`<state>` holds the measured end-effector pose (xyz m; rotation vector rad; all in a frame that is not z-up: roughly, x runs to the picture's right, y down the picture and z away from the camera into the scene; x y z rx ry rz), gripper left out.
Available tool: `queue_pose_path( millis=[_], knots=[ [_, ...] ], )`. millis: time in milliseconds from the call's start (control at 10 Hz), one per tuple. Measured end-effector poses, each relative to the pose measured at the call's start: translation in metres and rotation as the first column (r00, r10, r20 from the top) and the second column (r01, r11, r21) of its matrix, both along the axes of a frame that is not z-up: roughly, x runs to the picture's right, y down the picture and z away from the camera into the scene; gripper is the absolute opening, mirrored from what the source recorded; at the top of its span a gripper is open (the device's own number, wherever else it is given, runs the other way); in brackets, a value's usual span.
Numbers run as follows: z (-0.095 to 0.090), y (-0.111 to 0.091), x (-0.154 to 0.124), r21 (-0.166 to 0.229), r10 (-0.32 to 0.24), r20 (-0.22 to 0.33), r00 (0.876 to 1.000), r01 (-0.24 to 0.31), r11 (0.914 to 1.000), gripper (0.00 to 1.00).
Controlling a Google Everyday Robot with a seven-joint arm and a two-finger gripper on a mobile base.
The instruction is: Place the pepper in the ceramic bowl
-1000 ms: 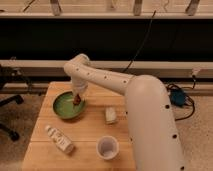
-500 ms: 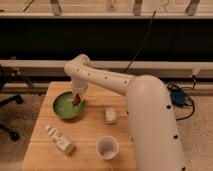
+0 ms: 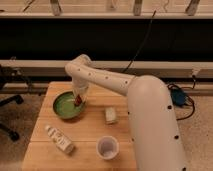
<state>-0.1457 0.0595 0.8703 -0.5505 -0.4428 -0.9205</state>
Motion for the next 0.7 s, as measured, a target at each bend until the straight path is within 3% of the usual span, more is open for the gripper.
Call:
queue_pose_path(
  millis=[200,400,500,700],
  knots=[
    [-0.0006,0.0012,-0.0025,-0.001,0.000,0.002,1.000,0.000,1.0000,0.49],
    [-0.0014,0.0025,-0.0035,-0.002,0.002,0.002,1.000,-0.002,1.0000,0.28],
    [-0.0015,0.0020,-0.0013,-0.003,0.006,0.001,1.000,-0.006,1.0000,0.25],
    [-0.0011,0.0017,0.0015,-0.006,0.011,-0.001,1.000,-0.011,0.9999,0.35]
  ],
)
